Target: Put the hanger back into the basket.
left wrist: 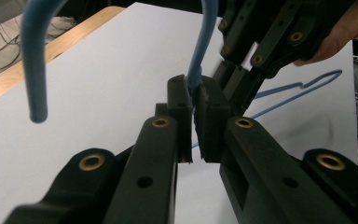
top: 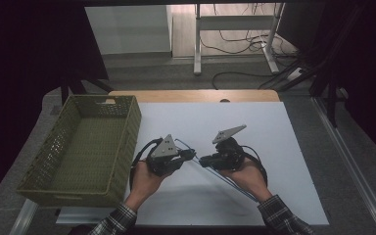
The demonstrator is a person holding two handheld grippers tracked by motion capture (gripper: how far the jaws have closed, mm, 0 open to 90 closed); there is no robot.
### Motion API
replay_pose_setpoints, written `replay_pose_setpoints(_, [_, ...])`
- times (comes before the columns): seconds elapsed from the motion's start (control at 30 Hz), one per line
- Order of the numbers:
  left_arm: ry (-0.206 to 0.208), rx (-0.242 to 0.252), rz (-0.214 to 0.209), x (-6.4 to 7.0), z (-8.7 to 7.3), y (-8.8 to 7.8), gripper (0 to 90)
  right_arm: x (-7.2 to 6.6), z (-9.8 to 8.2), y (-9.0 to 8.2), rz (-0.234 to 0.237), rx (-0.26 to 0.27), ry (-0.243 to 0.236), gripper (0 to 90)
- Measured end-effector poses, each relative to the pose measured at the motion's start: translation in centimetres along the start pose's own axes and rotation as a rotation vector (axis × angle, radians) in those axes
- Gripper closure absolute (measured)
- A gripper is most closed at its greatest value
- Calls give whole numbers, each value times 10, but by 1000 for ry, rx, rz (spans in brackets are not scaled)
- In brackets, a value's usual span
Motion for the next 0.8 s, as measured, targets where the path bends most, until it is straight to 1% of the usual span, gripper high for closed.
replay_pose_setpoints(0.03, [-13, 0, 3, 0, 2, 0, 859, 1, 1, -2, -21, 0, -5, 761])
replay_pose_setpoints(0.1, [-21, -14, 20, 0, 5, 0, 859, 2, 2, -7, -56, -5, -18, 740])
replay_pose_setpoints(0.13, [-21, -23, 30, 0, 5, 0, 859, 1, 3, -10, -95, -17, -37, 725])
replay_pose_setpoints(0.17, [-21, -37, 45, 0, 7, 2, 859, 0, 4, -12, -112, -22, -49, 711])
replay_pose_setpoints(0.2, [-16, -47, 55, 0, 7, 2, 858, -2, 5, -13, -138, -30, -65, 700])
replay_pose_setpoints(0.23, [-16, -47, 55, 0, 7, 2, 858, -2, 5, -14, -163, -35, -77, 698])
replay_pose_setpoints(0.27, [-28, -68, 67, 1, 9, 6, 858, -2, 5, -13, -194, -57, -95, 699])
replay_pose_setpoints(0.3, [-28, -68, 67, 1, 9, 6, 858, -2, 4, -12, -198, -65, -99, 699])
replay_pose_setpoints(0.33, [-51, -71, 56, 3, 11, 8, 858, -2, 4, -10, -203, -73, -101, 701])
replay_pose_setpoints(0.37, [-51, -71, 56, 3, 11, 8, 858, -2, 3, -8, -205, -80, -98, 706])
replay_pose_setpoints(0.4, [-67, -78, 49, 4, 13, 10, 857, -2, 1, -5, -210, -89, -104, 730])
replay_pose_setpoints(0.47, [-65, -83, 42, 5, 13, 11, 857, -2, -1, -3, -212, -91, -110, 843])
replay_pose_setpoints(0.5, [-67, -88, 38, 6, 12, 11, 856, -2, -1, -3, -208, -86, -110, 854])
replay_pose_setpoints(0.53, [-68, -88, 35, 5, 12, 11, 849, -3, -2, -2, -187, -86, -104, 868])
replay_pose_setpoints(0.57, [-68, -92, 18, 5, 12, 10, 844, -4, -2, -2, -176, -85, -94, 869])
replay_pose_setpoints(0.6, [-66, -87, 15, 4, 12, 8, 832, -4, -2, -2, -185, -79, -102, 871])
replay_pose_setpoints(0.63, [-66, -87, 15, 4, 12, 8, 781, -4, -2, -2, -185, -79, -102, 871])
replay_pose_setpoints(0.67, [-68, -94, 13, 0, 10, 2, 712, -5, -3, -4, -145, -68, -89, 872])
replay_pose_setpoints(0.73, [-64, -109, 16, -4, 8, -4, 628, -5, -4, -7, -119, -57, -78, 873])
replay_pose_setpoints(0.77, [-69, -121, 8, -6, 6, -8, 597, -5, -3, -8, -105, -48, -72, 873])
replay_pose_setpoints(0.8, [-69, -126, 5, -7, 4, -12, 548, -6, -3, -11, -87, -41, -66, 873])
Point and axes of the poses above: each handheld gripper's, and its own axes: y roughly forward along the jaws, z roughly out of its top, x roughly to its right, the point moved 8 cm from there along y, roughly forward along the jaws, and after that the axes turned 10 degrees about -y, right-handed, at the moved point
